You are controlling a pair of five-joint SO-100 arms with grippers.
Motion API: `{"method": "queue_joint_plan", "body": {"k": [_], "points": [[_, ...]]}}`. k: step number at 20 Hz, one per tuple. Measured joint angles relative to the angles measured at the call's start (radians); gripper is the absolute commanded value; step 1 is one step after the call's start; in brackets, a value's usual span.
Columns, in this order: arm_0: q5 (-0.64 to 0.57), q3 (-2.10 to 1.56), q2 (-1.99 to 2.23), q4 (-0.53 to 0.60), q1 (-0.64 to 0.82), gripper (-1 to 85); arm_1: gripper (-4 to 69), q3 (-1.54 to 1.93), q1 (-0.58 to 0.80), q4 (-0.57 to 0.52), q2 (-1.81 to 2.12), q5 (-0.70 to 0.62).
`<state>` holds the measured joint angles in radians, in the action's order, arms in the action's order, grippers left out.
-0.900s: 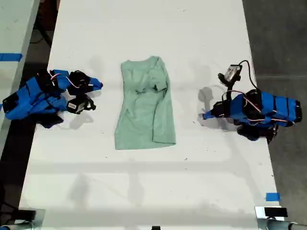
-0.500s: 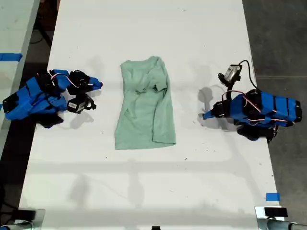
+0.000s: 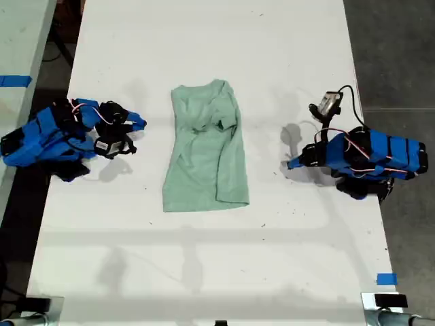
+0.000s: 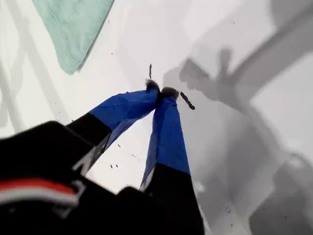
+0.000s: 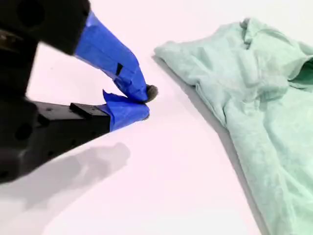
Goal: Fold t shirt
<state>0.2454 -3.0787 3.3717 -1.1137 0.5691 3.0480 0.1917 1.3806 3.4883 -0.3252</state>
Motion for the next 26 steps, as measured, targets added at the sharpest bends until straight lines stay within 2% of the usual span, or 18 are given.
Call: {"method": "queue_joint_plan", "body": {"k": [2,4,7,11,15,20,26], "points": [[0.055,0.173,-0.301,0.000,-0.083,10.2,1.5,0.000,0.000,0.000,0.000,-0.002],[0.060,0.362,-0.581,-0.002,-0.112,14.7,1.5,0.000,0.000,0.000,0.000,-0.002],[-0.037,0.655,-1.011,-0.035,-0.155,22.3,1.5,0.000,0.000,0.000,0.000,-0.002],[-0.147,1.052,-1.526,-0.146,-0.255,23.9,1.5,0.000,0.000,0.000,0.000,-0.002],[-0.166,1.140,-1.592,-0.147,-0.370,23.3,1.5,0.000,0.000,0.000,0.000,-0.005],[-0.063,1.160,-1.603,-0.146,-0.528,23.1,1.5,0.000,0.000,0.000,0.000,-0.005],[-0.018,1.160,-1.818,-0.077,-0.568,23.0,1.5,0.000,0.000,0.000,0.000,-0.005]]}}
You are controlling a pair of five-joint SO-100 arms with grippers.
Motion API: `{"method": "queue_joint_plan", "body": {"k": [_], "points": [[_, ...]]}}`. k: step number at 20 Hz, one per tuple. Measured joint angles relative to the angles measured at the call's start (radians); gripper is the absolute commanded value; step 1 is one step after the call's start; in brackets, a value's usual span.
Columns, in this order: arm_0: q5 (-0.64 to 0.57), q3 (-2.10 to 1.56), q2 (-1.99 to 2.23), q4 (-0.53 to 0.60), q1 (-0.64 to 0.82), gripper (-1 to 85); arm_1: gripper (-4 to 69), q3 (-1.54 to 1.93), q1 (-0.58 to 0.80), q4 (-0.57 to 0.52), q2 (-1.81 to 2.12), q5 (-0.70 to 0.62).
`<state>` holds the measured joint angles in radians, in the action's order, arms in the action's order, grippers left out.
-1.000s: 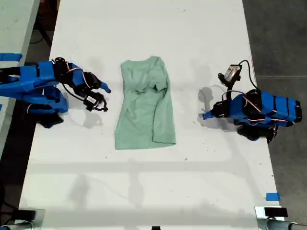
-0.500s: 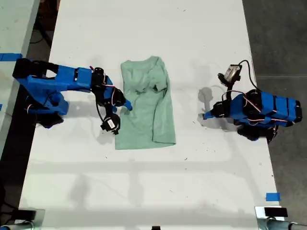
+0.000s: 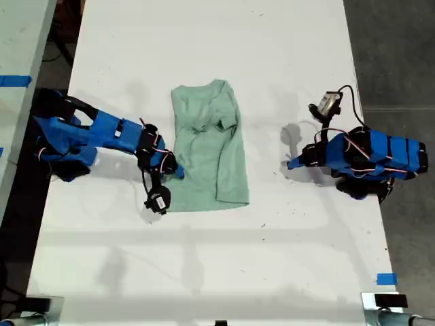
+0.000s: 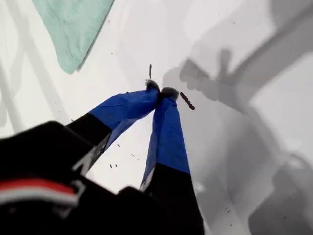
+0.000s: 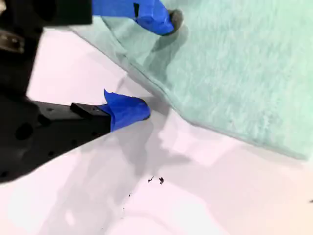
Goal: Fold t shirt
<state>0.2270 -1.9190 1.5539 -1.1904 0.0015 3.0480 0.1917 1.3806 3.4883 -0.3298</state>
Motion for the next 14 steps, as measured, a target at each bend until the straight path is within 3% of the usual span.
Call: {"method": "queue_joint_plan", "body": {"k": [4,6,7,14], "points": [[0.008,0.048,-0.087,0.009,-0.012,20.1,1.5,0.000,0.000,0.000,0.000,0.000],[0.012,0.071,-0.100,0.009,-0.012,5.4,1.5,0.000,0.000,0.000,0.000,0.000],[0.009,0.078,-0.100,0.014,-0.009,2.3,1.5,0.000,0.000,0.000,0.000,0.000],[0.002,0.097,-0.092,0.018,-0.003,-0.1,1.5,0.000,0.000,0.000,0.000,0.000]]}}
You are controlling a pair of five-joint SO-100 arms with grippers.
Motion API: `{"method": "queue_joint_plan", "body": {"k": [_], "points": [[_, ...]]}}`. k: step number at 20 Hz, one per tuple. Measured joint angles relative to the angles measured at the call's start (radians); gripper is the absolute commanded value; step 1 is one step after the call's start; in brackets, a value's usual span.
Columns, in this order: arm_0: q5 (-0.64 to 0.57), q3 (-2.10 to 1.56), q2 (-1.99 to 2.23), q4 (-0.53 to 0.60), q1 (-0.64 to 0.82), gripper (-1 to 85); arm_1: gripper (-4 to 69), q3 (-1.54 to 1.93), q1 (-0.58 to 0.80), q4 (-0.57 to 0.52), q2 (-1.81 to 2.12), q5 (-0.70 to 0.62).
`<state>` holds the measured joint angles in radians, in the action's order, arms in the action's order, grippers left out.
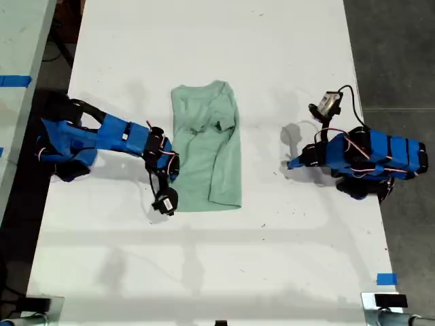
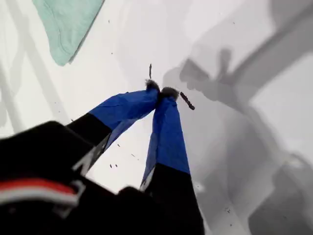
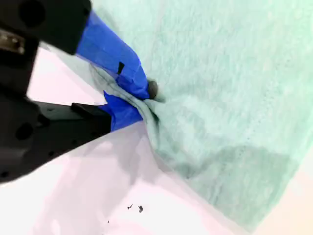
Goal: Fold t shirt
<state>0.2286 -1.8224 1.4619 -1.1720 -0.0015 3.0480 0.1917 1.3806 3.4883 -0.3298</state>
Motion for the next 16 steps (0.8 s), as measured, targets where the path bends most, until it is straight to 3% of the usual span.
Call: {"method": "queue_joint_plan", "body": {"k": [7,13,16], "points": [[-0.052,0.245,0.011,-0.224,0.000,-0.1,1.5,0.000,0.000,0.000,0.000,0.000],[-0.179,0.512,-0.100,-0.202,0.026,-0.1,1.5,0.000,0.000,0.000,0.000,-0.003],[-0.212,0.615,-0.212,-0.178,0.055,5.4,1.5,0.000,0.000,0.000,0.000,-0.003]]}}
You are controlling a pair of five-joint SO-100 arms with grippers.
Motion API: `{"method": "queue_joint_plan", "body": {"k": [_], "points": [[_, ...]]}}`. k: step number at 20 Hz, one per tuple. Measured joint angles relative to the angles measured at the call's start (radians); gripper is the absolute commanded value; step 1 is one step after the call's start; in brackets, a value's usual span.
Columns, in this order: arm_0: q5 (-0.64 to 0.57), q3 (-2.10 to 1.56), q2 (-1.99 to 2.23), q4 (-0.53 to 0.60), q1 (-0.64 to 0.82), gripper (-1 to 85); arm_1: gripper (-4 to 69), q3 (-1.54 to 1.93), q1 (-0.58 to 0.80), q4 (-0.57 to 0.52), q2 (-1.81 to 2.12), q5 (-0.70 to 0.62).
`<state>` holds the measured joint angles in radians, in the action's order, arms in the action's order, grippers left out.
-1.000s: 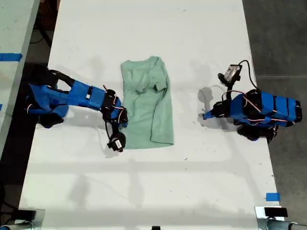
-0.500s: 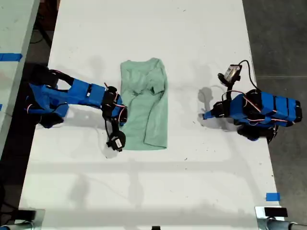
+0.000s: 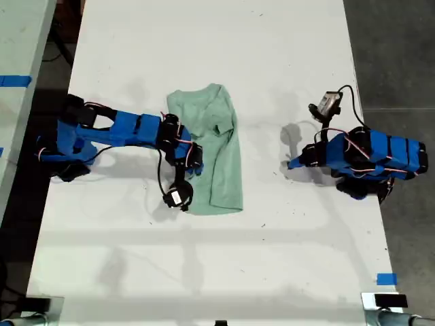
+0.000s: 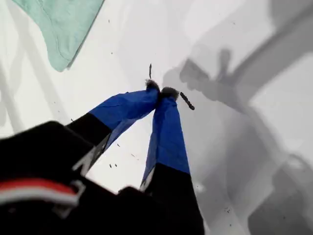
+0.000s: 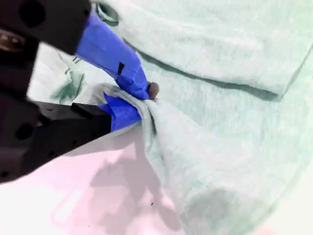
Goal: Fold t shirt
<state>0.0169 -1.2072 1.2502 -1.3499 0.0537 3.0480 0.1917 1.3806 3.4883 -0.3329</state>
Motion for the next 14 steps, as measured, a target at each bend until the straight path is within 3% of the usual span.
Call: {"method": "queue_joint_plan", "body": {"k": [2,3,14], "points": [[-0.032,0.052,-0.067,0.021,0.017,19.7,1.5,0.000,0.000,0.000,0.000,0.000],[-0.044,0.069,-0.087,0.031,0.023,21.4,1.5,0.000,0.000,0.000,0.000,0.000],[-0.069,0.084,-0.103,0.055,0.055,21.6,1.4,0.000,0.000,0.000,0.000,0.000]]}}
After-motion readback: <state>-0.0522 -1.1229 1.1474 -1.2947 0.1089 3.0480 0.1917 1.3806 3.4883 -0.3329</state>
